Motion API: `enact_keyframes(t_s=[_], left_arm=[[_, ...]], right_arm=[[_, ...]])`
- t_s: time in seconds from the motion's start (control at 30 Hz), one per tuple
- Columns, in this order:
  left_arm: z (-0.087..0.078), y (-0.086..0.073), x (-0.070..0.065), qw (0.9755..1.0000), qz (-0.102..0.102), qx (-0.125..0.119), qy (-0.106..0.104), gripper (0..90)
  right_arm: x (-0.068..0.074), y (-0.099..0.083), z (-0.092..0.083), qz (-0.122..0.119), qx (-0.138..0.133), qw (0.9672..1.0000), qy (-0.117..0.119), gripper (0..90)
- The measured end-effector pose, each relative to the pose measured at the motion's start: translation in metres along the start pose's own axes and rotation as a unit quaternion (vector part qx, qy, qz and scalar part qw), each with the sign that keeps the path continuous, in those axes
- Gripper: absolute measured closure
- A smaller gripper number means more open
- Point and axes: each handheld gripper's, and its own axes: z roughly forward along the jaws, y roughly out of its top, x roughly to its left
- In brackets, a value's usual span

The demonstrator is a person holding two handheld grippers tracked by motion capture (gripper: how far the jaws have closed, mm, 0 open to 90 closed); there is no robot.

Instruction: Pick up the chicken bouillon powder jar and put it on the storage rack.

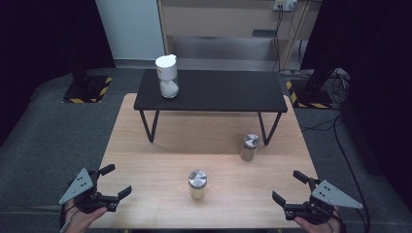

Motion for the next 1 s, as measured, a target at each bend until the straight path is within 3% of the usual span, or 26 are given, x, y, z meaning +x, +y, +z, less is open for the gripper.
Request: enact_keyframes(t_s=[0.5, 1.0], left_arm=[[0.0, 0.001, 0.0, 1.0, 0.004, 0.002, -0.001, 0.0], [0.0, 0.001, 0.0, 1.0, 0.005, 0.002, -0.002, 0.0]], right_arm=[[0.007, 0.022, 0.037, -0.011, 0.008, 0.9981, 0.06, 3.0], [0.018, 0.029, 0.08, -0.021, 0.027, 0.9932, 0.111, 3.5]])
